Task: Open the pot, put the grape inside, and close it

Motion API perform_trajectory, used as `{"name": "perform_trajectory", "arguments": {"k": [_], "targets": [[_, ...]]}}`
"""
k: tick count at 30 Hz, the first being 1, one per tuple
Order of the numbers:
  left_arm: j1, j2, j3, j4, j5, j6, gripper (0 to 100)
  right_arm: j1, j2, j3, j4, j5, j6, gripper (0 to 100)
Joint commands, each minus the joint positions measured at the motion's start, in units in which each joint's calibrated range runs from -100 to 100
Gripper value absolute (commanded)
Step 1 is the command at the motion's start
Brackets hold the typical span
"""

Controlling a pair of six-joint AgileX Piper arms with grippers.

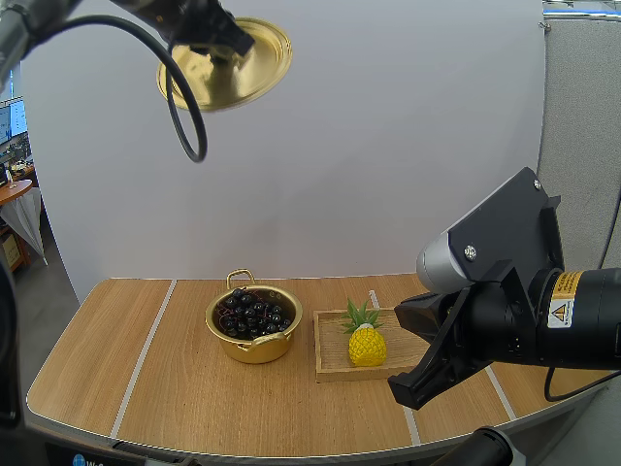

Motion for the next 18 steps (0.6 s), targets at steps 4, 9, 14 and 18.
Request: {"name": "perform_trajectory", "arguments": {"k": [4, 9, 14, 18], "targets": [[-0.21, 5.5, 13.1, -3.7, 0.0, 4.1, 0, -1.2, -0.4, 0.3, -0.8, 0.0, 0.1, 0], [-0.21, 8.9, 20.8, -6.2, 0.0, 7.8, 0, -1.2, -0.4, 0.3, -0.8, 0.0, 0.1, 0], [-0.21, 13.2, 28.1, -6.2, 0.0, 10.5, 0, -1.2, -0.4, 0.3, -0.8, 0.0, 0.1, 0], [-0.21, 18.0, 31.7, -6.2, 0.0, 11.3, 0, -1.2, -0.4, 0.3, -0.8, 0.0, 0.1, 0]]}}
